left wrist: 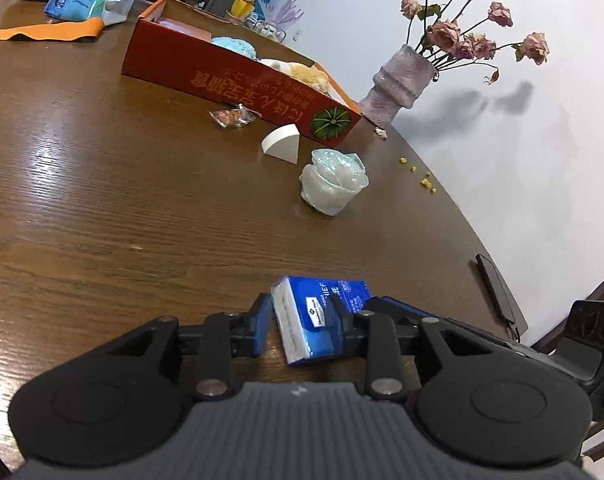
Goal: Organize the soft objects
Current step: 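Carry the blue tissue pack with both grippers into the box and open them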
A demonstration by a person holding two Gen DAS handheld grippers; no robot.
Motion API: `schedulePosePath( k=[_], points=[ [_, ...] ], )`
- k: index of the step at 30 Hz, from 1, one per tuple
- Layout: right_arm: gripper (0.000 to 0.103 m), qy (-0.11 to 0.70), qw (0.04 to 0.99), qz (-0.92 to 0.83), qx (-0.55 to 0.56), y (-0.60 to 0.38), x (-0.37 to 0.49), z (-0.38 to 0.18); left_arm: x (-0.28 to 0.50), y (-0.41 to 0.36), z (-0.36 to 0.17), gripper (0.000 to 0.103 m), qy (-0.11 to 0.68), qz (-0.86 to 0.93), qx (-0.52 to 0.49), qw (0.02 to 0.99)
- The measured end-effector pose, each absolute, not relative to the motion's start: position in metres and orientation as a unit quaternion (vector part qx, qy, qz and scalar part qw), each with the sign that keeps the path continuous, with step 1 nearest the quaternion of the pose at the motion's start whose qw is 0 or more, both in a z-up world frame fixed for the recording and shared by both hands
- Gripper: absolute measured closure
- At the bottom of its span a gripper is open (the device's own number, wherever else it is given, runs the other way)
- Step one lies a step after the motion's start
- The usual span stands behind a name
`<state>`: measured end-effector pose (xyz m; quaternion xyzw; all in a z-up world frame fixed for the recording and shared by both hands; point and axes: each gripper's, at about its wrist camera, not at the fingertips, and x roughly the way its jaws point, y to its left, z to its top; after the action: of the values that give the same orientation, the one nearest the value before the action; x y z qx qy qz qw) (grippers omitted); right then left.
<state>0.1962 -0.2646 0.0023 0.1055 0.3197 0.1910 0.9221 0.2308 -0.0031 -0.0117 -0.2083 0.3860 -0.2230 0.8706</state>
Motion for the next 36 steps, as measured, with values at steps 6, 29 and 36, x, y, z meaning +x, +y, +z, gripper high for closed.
schedulePosePath(
  k=[6,29,36],
  points=[
    [0.078,0.326,0.919,0.191,0.114,-0.265,0.200,-0.001,0.234,-0.007,-0.019,0.070,0.398,-0.233,-0.210,0.862],
    [0.084,0.238,0.954,0.175,0.053,-0.281,0.402,0.114,0.469,-0.051,0.086,0.078,0.314,-0.289,-0.203,0.881],
    [0.084,0.321,0.935,0.142,0.054,-0.295,0.502,0.083,0.549,-0.078,0.031,0.078,0.388,-0.282,-0.198,0.855]
  ],
)
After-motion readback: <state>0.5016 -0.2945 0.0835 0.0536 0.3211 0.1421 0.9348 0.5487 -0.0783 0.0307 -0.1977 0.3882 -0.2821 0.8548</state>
